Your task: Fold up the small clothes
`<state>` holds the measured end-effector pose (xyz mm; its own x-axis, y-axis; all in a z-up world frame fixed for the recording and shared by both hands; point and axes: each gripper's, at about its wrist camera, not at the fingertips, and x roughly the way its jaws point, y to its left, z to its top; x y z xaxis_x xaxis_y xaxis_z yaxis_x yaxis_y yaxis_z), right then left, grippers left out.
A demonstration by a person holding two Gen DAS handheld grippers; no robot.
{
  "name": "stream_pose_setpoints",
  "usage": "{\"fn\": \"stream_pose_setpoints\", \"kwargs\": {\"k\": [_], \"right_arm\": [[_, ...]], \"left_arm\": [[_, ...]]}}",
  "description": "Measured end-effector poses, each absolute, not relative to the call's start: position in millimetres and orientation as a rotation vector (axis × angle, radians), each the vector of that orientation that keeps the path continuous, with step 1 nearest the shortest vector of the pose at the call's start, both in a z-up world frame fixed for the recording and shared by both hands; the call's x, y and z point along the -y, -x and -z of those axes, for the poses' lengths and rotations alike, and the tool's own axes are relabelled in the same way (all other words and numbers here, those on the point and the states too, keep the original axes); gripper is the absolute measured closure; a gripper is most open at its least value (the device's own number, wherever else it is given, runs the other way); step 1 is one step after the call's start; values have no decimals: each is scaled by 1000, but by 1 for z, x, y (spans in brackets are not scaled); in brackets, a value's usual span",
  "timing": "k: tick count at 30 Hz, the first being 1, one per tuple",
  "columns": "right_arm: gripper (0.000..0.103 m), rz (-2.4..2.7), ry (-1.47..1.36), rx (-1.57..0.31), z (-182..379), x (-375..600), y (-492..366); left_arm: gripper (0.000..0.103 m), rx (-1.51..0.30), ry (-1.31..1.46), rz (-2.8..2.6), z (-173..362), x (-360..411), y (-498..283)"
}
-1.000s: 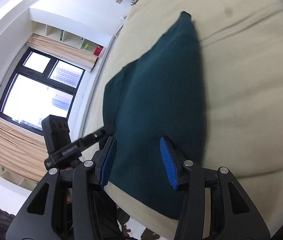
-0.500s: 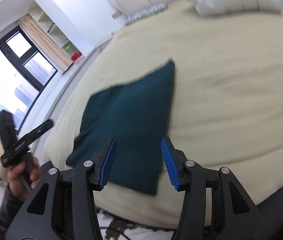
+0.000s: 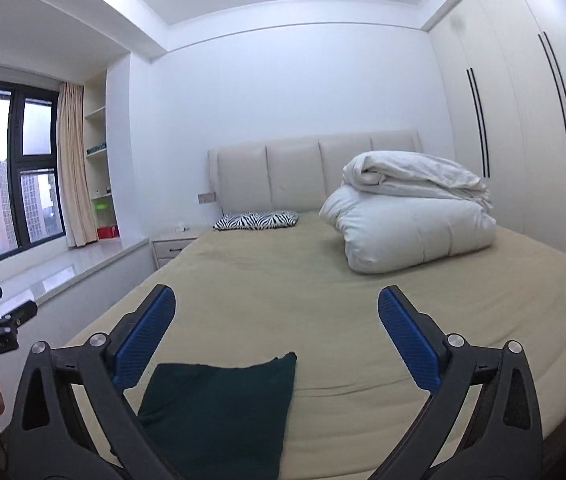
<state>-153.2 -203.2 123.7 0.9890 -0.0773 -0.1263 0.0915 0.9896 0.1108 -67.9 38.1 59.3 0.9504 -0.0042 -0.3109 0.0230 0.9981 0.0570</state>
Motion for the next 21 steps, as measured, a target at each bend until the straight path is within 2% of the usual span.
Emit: {"fn": "stream_pose_setpoints", "kwargs": {"k": [3,6,13,21], "right_arm": [[0,85,-142,-113,-138,201,157],[0,77,-100,-205,-133,192,150],[0,88,-168,-569,-51,194,98],[0,149,-114,-752,21,189,71]], "left_arm": [[0,-400,-54,20,-43,-28,54],[0,-516,-46,38,-13,-19,40],[0,-767,-1,66,55,-4,22],[0,-853,-6,32,82,-9,18]]}}
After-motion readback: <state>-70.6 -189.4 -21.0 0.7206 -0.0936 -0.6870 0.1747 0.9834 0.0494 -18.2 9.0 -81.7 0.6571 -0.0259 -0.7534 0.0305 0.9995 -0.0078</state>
